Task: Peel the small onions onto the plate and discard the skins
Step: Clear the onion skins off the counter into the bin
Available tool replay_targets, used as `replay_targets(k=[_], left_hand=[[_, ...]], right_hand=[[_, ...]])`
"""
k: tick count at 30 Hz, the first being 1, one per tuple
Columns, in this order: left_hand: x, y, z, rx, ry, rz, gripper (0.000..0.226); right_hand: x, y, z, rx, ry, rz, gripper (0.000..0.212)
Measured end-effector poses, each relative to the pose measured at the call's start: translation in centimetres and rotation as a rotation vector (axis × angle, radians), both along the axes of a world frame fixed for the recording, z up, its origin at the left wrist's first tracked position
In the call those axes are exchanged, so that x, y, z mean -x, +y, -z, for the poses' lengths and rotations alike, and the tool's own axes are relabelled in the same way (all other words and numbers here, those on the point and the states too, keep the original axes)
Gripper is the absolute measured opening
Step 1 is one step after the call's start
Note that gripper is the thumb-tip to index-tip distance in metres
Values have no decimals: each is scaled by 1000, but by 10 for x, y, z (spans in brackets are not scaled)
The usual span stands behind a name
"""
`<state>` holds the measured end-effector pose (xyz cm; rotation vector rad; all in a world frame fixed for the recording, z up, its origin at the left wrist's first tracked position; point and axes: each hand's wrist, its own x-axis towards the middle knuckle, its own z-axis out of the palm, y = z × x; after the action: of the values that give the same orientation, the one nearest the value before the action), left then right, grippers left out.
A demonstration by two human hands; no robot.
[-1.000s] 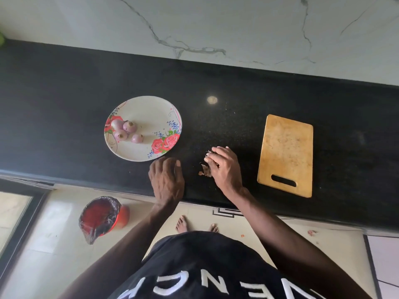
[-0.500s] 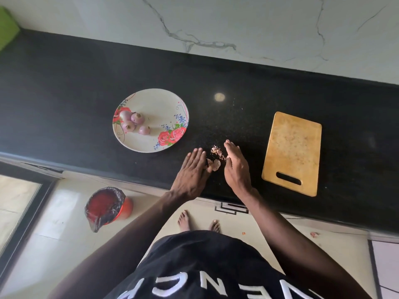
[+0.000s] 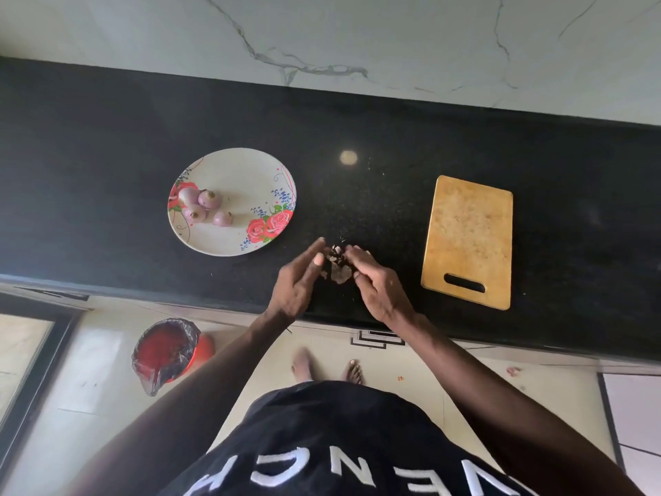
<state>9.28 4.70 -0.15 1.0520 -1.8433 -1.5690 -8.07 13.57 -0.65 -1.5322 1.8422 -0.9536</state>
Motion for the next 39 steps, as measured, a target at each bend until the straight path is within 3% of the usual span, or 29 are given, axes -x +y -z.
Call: replay_targets(k=[2,5,9,13,16,20,22,24,27,29,31,34,39], left_hand=[[3,-2,0,-129,61,-169,38],[12,-7,0,-57,3,-236,31],[28,-7,-3,-77,22,-338,15],[33,-8,-6,148,16,-236,12],[28,-19,0,349,-172,-63,41],[21,-29,17,549,-578,257,68],[23,-25,21,686,-662,369,76],[25,-21,20,731,-598,441,74],[21,-18,13,432,-297,399,60],[17,-17,6,14,-21,218,60],[15,-15,2,-234,197,-29,62],[18,-15,-3,-350,309,-237,55],[19,-18,0,-394,375,-307,51]], right_hand=[[-1,1,-5,29,-102,214,48],[0,-11,-12,89,-61,349,36],[1,-32,-14,176,-15,409,16],[-3,-45,-13,145,111,289,9],[2,-31,-6,60,315,268,28],[-1,14,9,-213,724,328,82],[-11,24,18,-291,747,253,92],[-17,18,18,-315,726,200,94],[-18,12,17,-284,694,98,94],[-11,11,14,-251,665,-26,94],[-1,11,14,-224,636,-129,94],[3,3,11,-240,654,-52,97],[-6,-6,9,-181,581,-152,97]])
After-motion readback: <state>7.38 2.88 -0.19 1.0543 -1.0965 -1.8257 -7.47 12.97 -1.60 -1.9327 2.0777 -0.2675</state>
